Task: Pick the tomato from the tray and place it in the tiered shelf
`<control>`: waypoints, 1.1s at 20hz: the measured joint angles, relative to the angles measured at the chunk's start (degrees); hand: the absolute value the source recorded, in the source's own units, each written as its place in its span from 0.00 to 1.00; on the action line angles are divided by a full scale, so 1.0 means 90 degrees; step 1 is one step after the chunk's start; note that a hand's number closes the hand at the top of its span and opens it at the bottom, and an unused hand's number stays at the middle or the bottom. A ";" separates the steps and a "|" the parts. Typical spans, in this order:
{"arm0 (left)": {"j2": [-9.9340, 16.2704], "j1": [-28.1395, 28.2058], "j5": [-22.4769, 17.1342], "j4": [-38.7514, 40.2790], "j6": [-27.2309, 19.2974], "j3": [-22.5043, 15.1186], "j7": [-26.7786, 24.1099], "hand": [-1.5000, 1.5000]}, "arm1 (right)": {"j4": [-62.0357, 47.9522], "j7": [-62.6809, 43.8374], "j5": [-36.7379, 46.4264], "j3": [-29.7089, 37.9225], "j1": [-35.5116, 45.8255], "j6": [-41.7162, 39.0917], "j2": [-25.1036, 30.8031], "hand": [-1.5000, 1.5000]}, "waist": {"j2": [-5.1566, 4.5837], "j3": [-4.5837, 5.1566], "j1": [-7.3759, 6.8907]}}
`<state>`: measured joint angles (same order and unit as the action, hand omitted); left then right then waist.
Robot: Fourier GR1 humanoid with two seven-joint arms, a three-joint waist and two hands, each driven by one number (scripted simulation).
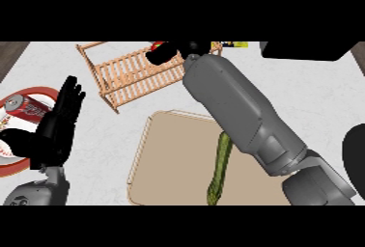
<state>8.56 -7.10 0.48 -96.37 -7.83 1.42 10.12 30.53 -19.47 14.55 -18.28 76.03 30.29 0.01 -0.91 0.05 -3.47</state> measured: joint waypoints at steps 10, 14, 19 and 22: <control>-0.0045 0.0038 0.0039 0.0063 -0.0006 0.0029 -0.0047 0.50 | -0.0256 0.1126 -0.1081 0.0357 0.0302 0.0007 -0.0001 0.00 | 0.0020 -0.0001 0.0056; -0.0003 0.0271 -0.0005 0.0001 0.0060 0.0108 -0.0168 0.50 | -0.0215 0.1250 -0.1263 0.0759 0.0468 0.0187 0.0080 0.00 | 0.0054 0.0000 0.0154; 0.0030 0.0204 0.0002 -0.0039 0.0008 0.0206 -0.0012 0.50 | -0.0089 0.1070 -0.1349 0.1109 0.0373 0.0258 0.0517 0.00 | 0.0089 -0.0003 0.0299; 0.0068 0.0259 -0.0041 -0.0036 0.0018 0.0317 -0.0034 0.50 | 0.0155 0.0808 -0.1422 0.1264 0.0172 0.0112 0.0903 0.00 | 0.0113 -0.0004 0.0367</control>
<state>9.17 -4.77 0.12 -96.69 -7.67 4.27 9.81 31.92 -12.20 1.75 -6.91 77.57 31.29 8.13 0.10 0.01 -0.18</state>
